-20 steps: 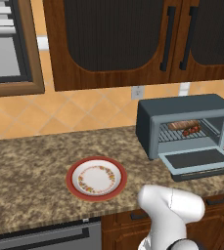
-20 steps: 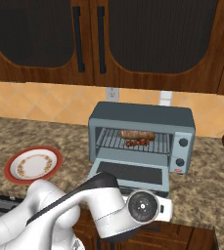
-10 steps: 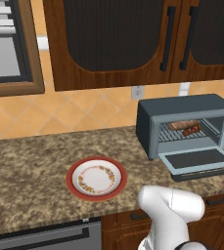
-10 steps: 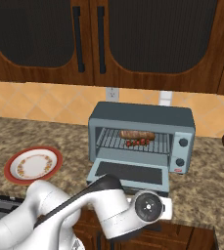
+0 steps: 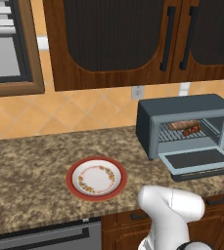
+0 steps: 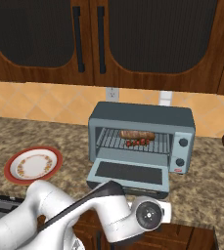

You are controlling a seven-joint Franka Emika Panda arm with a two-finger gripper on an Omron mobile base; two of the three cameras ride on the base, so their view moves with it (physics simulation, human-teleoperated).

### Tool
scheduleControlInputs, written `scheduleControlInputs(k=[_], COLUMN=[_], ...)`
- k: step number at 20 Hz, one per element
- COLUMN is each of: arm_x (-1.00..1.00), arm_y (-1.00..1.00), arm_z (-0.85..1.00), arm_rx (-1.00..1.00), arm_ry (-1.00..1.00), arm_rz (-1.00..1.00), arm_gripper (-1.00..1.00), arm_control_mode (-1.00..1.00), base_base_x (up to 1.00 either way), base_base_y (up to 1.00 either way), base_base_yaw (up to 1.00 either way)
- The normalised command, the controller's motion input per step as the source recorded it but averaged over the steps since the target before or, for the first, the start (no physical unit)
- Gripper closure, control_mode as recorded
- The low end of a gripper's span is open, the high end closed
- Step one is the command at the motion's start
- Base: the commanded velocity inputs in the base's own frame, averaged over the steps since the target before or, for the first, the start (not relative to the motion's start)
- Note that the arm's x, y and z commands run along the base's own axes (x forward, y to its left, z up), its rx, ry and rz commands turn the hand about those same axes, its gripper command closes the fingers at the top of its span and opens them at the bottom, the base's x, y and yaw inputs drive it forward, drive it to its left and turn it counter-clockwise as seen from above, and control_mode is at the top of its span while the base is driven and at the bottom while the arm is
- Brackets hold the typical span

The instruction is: Pick up the kebab skewer and baguette bread, and place them inside the toaster oven. Close the toaster oven door and start by setting the timer.

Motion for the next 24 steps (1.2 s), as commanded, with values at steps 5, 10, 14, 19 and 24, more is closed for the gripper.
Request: scheduleControlInputs(k=[5, 10, 14, 19, 24], arm_x=[0.18, 0.05, 0.18, 0.22, 0.1], arm_y=[0.0, 0.0, 0.0, 0.0, 0.0], arm_z=[-0.11, -0.23, -0.04, 0.0, -0.02], arm_rx=[0.0, 0.0, 0.0, 0.0, 0.0], arm_ry=[-0.02, 0.0, 0.0, 0.0, 0.0], arm_rz=[0.0, 0.0, 0.0, 0.0, 0.0], arm_gripper=[-1.0, -1.0, -1.0, -1.0, -1.0], arm_control_mode=[-1.0, -1.0, -1.0, -1.0, -1.0], base_base_x=[0.0, 0.0, 0.0, 0.0, 0.0], base_base_y=[0.0, 0.0, 0.0, 0.0, 0.0], base_base_yaw=[0.0, 0.0, 0.0, 0.0, 0.0])
